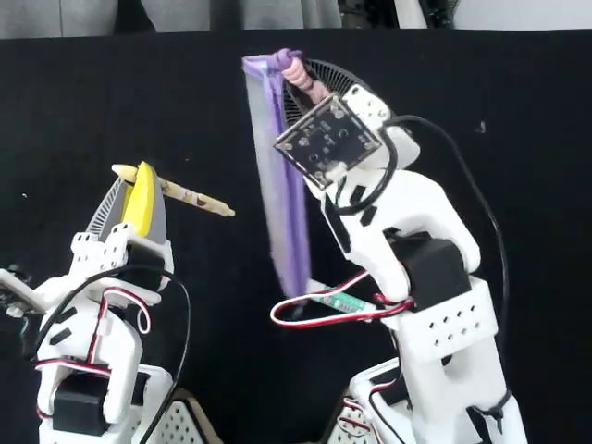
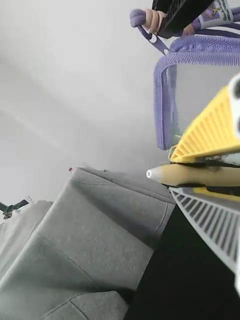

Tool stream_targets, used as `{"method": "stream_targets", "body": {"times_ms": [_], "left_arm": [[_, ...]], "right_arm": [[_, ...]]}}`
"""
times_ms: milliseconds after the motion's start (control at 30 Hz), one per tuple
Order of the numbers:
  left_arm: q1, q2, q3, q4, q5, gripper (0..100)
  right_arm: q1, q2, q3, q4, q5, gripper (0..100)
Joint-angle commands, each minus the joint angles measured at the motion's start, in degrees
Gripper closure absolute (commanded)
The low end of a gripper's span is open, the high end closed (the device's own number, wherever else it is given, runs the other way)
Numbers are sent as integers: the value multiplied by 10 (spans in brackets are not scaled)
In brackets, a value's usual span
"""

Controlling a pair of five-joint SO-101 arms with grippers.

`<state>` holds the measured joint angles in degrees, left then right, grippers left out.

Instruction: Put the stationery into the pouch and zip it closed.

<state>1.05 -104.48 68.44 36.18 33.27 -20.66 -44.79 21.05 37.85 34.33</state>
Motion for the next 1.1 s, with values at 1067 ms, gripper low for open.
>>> {"method": "stream_targets", "body": {"times_ms": [1067], "left_arm": [[-8,4,-136,-142,2,971]], "right_arm": [[17,-287,82,433,11,988]]}}
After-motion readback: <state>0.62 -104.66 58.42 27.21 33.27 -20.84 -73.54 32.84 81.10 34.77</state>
